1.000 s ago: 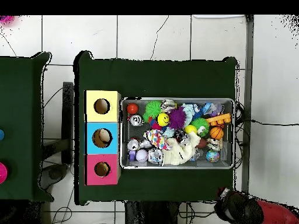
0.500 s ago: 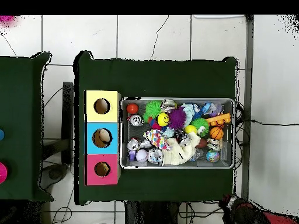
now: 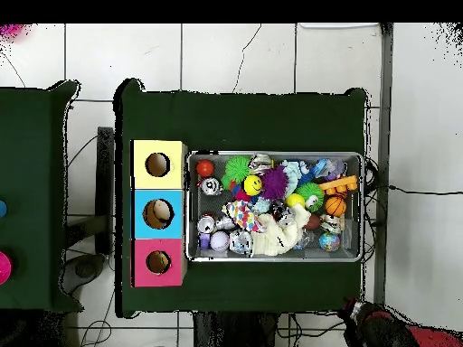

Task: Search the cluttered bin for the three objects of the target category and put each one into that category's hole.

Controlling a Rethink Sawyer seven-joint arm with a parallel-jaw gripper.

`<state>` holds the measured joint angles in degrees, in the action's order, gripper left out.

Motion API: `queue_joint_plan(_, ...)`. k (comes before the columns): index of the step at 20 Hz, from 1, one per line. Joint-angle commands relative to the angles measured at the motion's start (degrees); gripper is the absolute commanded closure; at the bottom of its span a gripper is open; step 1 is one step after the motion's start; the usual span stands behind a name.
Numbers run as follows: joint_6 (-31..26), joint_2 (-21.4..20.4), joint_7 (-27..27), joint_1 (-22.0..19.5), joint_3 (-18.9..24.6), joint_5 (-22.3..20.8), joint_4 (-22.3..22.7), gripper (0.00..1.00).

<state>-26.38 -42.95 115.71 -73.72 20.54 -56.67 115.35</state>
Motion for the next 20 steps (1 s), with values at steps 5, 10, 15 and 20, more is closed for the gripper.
queue_joint_plan(5, -7.8, 5.0, -16.2, 5.5, 8.8, 0.3, -10.6, 0.0)
queue_joint_plan(10, -14.2, 6.9, -15.9, 9.9, 8.4, 2.2, -18.6, 0.0)
queue_joint_plan(15, -18.5, 9.1, -17.1, 12.0, 9.5, 4.4, -24.3, 0.0)
queue_joint_plan(20, -21.6, 10.9, -17.1, 13.3, 10.3, 3.9, -28.2, 0.0)
